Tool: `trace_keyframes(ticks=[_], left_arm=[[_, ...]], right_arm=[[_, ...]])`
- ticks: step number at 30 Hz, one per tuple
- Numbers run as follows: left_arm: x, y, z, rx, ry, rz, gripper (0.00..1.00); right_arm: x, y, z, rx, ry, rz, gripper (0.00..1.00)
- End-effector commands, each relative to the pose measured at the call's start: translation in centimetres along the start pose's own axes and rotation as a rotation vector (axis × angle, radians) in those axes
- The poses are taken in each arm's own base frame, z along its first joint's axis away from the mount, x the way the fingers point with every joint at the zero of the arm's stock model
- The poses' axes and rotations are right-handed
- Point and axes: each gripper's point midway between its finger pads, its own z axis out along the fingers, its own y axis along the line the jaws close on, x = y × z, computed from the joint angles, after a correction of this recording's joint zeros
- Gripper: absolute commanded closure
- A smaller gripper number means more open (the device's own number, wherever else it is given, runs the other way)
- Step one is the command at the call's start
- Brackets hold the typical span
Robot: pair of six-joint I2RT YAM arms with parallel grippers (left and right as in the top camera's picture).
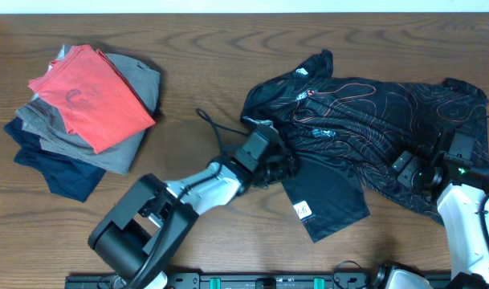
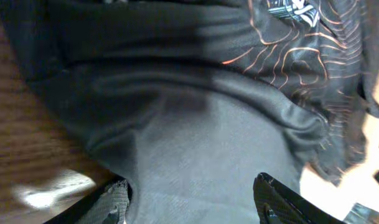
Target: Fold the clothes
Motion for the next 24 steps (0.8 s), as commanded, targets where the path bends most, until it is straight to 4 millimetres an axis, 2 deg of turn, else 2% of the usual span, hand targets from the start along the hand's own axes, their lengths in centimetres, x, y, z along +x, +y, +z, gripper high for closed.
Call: trace_keyframes(ticks=[1, 6, 11, 14, 18, 20, 23, 24], left_arm=[[-0.3, 5.9, 1.3, -0.252, -0.133, 0.017, 0.33], [-0.7, 7.3, 2.8, -0.289, -0.179, 0.002, 0.33], [-1.8, 6.0, 4.7, -0.191, -0.219, 0.014, 0.33], [-2.2, 5.2, 4.9, -0.152, -0.233, 0.018, 0.34], [-2.8, 4.8, 4.8, -0.14, -0.262, 0.02, 0.63], [-3.0, 4.8, 4.7, -0.147, -0.275, 0.021, 0.68], [-3.0, 4.9, 4.7, -0.148, -0.277, 0.021, 0.81], [-3.0, 4.9, 4.7, -0.148, -0.277, 0.02, 0.9]], right_arm=[[-0.2, 0.0, -0.2, -0.006, -0.007, 0.002, 0.01], [-0.2, 0.1, -0.2, -0.013, -0.005, 0.002, 0.01], [-0.2, 0.1, -0.2, -0.013, -0.005, 0.002, 0.01], [-0.2, 0.1, -0.2, -0.013, -0.005, 0.003, 0.01], [-0.1, 0.5, -0.2, -0.036, 0.0, 0.002, 0.01], [-0.2, 0.5, -0.2, -0.036, 0.0, 0.002, 0.01], [-0.1, 0.5, -0.2, -0.036, 0.0, 0.002, 0.01], [-0.2, 0.5, -0.2, -0.036, 0.0, 0.002, 0.01]])
